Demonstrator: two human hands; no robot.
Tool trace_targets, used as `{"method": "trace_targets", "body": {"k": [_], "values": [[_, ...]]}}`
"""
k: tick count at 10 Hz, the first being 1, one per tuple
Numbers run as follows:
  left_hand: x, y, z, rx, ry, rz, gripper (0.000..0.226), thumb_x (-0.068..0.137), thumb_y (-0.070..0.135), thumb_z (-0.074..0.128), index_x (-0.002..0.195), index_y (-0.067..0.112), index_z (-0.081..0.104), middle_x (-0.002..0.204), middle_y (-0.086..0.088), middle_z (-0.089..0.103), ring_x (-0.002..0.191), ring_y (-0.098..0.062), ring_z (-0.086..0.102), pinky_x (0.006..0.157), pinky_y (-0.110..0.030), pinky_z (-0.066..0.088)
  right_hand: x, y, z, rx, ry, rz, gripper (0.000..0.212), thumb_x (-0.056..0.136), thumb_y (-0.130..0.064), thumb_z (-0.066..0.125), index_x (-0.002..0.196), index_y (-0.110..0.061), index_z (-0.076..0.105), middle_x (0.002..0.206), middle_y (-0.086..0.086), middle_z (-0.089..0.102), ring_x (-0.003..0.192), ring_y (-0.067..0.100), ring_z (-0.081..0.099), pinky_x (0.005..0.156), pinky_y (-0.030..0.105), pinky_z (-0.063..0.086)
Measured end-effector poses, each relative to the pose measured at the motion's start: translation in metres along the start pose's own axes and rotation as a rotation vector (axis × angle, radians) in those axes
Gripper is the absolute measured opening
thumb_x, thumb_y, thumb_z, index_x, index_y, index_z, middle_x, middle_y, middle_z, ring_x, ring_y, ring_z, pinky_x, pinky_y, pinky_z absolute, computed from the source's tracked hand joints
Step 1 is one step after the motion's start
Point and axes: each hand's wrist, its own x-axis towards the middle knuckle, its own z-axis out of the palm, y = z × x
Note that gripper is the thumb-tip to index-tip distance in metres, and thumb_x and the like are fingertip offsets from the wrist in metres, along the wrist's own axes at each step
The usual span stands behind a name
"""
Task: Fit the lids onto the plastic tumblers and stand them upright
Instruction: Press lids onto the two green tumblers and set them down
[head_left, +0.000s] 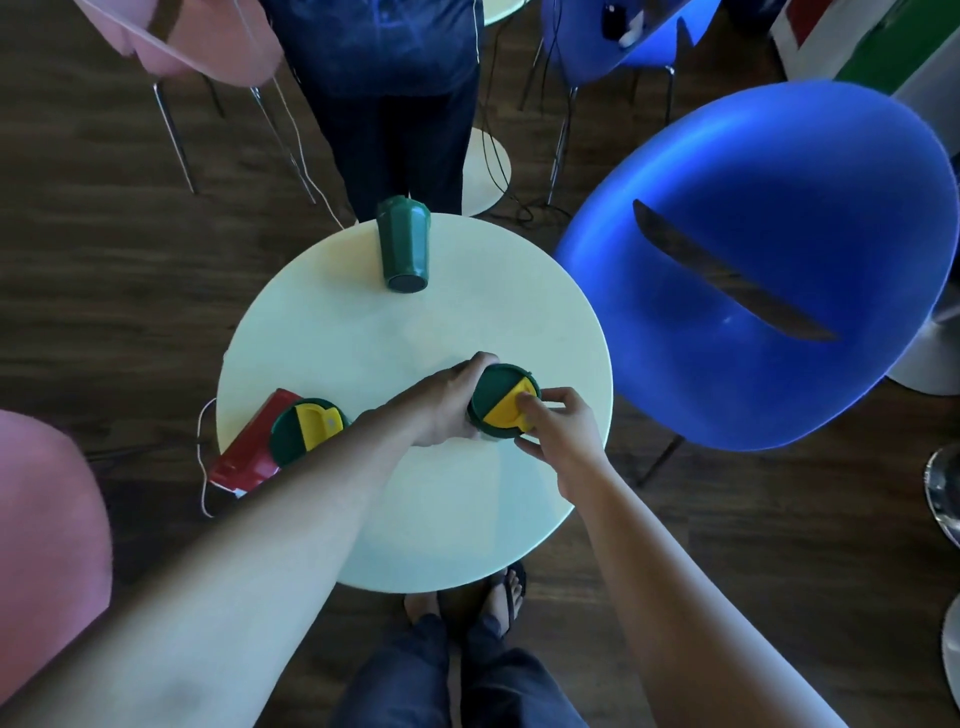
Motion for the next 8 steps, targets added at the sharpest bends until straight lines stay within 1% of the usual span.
{"method": "trace_targets", "body": {"k": [1,2,3,4,5,6,7,8], "values": [[0.004,-0.003,-0.002,0.009,-0.046,-0.019,0.084,0.083,0.014,0.079,0.153,0.021,0.033,0.154,-0.003,0.042,0.139,-0.02,0.043,0.102,-0.022,0.036,0.0,0.002,0.001,-0.116,0.018,-0.029,0.028,0.084,-0.037,0.068,0.105,-0.022,0.058,0.101,0.007,0.069,0.088,0.019,0.068,0.086,0.044,0.059],[0.002,-0.001,-0.004,0.019,-0.032,-0.01,0.087,0.084,0.016,0.077,0.155,0.025,0.028,0.155,-0.002,0.04,0.139,-0.019,0.043,0.107,-0.028,0.037,-0.003,0.0,0.003,-0.209,0.02,-0.06,0.033,0.08,-0.044,0.067,0.105,-0.025,0.057,0.099,0.002,0.07,0.09,0.018,0.067,0.089,0.048,0.057],[0.002,-0.002,-0.006,0.041,-0.033,-0.005,0.086,0.084,0.016,0.076,0.155,0.025,0.029,0.156,-0.003,0.039,0.141,-0.021,0.041,0.109,-0.031,0.036,-0.006,-0.003,0.005,-0.25,0.027,-0.07,0.037,0.079,-0.045,0.067,0.108,-0.026,0.056,0.103,-0.001,0.069,0.095,0.017,0.066,0.091,0.046,0.056],[-0.003,0.002,-0.014,-0.021,-0.039,-0.007,0.081,0.089,0.014,0.071,0.156,0.023,0.027,0.158,-0.003,0.036,0.143,-0.02,0.038,0.106,-0.023,0.032,-0.008,-0.005,0.006,-0.292,0.052,-0.076,0.046,0.082,-0.048,0.066,0.119,-0.024,0.051,0.115,0.0,0.064,0.099,0.023,0.065,0.084,0.039,0.054],[-0.007,0.002,-0.019,-0.07,-0.041,-0.002,0.081,0.09,0.012,0.07,0.156,0.026,0.026,0.159,-0.001,0.036,0.143,-0.018,0.039,0.099,-0.018,0.032,-0.014,-0.009,0.009,-0.364,0.101,-0.141,0.051,0.087,-0.046,0.064,0.128,-0.02,0.048,0.126,0.003,0.052,0.097,0.018,0.06,0.075,0.031,0.044],[-0.019,0.007,-0.032,0.067,-0.051,0.039,0.094,0.086,0.015,0.072,0.158,0.031,0.015,0.157,-0.001,0.036,0.141,-0.021,0.04,0.111,-0.034,0.038,-0.022,-0.02,0.017,-0.508,0.234,-0.313,0.043,0.09,-0.038,0.062,0.126,-0.018,0.05,0.126,0.003,0.047,0.083,0.01,0.054,0.076,0.029,0.041],[-0.033,0.003,-0.052,0.127,0.051,0.106,0.087,0.086,0.017,0.071,0.157,0.029,0.021,0.154,-0.005,0.041,0.138,-0.022,0.045,0.108,-0.041,0.042,-0.031,-0.033,0.035,-0.613,0.309,-0.55,0.029,0.088,-0.035,0.062,0.113,-0.021,0.058,0.12,0.003,0.052,0.098,0.027,0.058,0.08,0.035,0.047],[-0.053,-0.009,-0.083,0.167,0.226,0.17,0.061,0.087,0.017,0.07,0.143,0.023,0.047,0.137,-0.005,0.057,0.124,-0.022,0.056,0.101,-0.036,0.046,-0.042,-0.045,0.066,-0.624,0.25,-0.691,0.018,0.087,-0.031,0.063,0.101,-0.019,0.064,0.109,0.002,0.06,0.091,0.025,0.062,0.079,0.038,0.052]]}}
